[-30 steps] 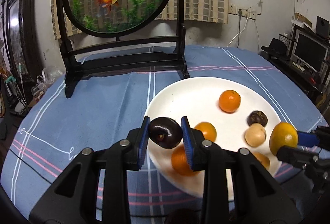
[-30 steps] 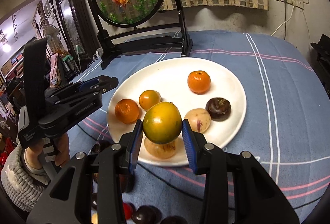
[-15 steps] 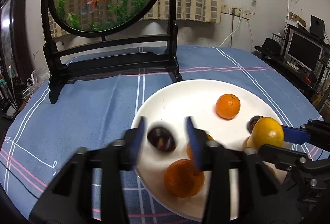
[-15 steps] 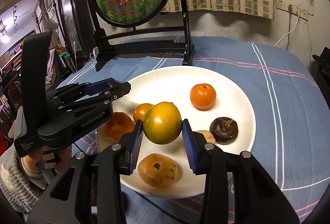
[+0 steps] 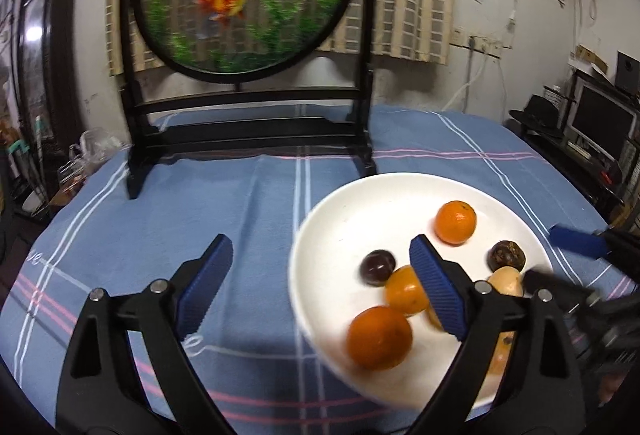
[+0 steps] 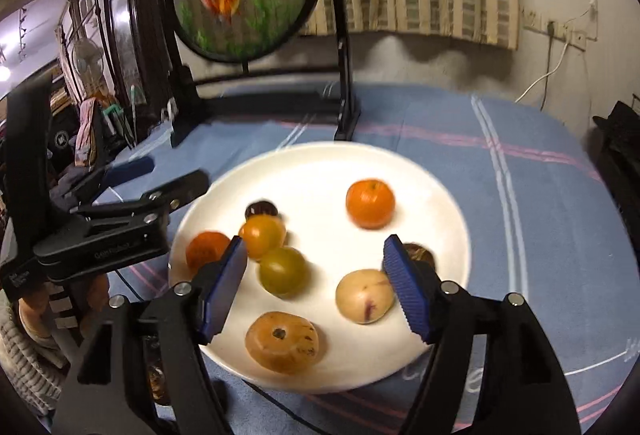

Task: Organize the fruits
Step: 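Grasp a red round fruit with the left tool while the right tool grasps a large tan fruit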

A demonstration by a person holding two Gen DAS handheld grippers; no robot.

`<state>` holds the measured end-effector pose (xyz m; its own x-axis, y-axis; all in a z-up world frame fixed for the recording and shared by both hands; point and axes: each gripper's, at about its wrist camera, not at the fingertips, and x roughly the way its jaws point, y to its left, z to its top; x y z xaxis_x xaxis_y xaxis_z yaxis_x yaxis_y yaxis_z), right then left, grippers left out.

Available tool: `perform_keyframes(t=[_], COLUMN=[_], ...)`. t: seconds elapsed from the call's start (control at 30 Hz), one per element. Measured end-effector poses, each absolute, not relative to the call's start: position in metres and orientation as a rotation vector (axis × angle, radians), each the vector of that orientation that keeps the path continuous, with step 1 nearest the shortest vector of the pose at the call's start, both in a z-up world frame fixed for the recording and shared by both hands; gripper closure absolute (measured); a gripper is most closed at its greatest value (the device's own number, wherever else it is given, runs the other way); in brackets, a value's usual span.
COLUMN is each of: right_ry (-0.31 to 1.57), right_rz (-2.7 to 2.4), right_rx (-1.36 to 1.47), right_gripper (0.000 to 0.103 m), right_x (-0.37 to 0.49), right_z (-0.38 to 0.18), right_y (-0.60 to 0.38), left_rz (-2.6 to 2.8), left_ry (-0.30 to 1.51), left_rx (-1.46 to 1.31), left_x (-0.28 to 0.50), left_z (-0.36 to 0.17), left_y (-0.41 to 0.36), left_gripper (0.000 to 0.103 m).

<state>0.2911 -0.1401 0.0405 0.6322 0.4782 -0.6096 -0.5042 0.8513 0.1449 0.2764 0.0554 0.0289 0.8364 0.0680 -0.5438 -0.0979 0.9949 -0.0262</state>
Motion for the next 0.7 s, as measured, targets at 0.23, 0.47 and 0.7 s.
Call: perform_keyframes(t=[0.23, 0.47, 0.7], right_ry=[0.637, 0.680, 0.741], right_rz=[0.558, 0.572, 0.573], right_rx=[0.053, 0.097, 0.099], right_gripper=[0.032, 0.032, 0.032], right_x=[0.255, 0.195, 0.138], right_z=[0.067, 0.052, 0.018], right_y=[-0.177, -0.199, -0.224], left_rz=[0.206, 0.199, 0.011], left_ry=[0.587, 0.610, 0.766], left_rx=[-0.032, 0.044, -0.010], left_x=[0.223, 0.152, 0.111], left_z=[0.032, 0.029, -0.003], left_y=[0.059, 0.038, 0.035], left_gripper=[0.005, 0.002, 0.002])
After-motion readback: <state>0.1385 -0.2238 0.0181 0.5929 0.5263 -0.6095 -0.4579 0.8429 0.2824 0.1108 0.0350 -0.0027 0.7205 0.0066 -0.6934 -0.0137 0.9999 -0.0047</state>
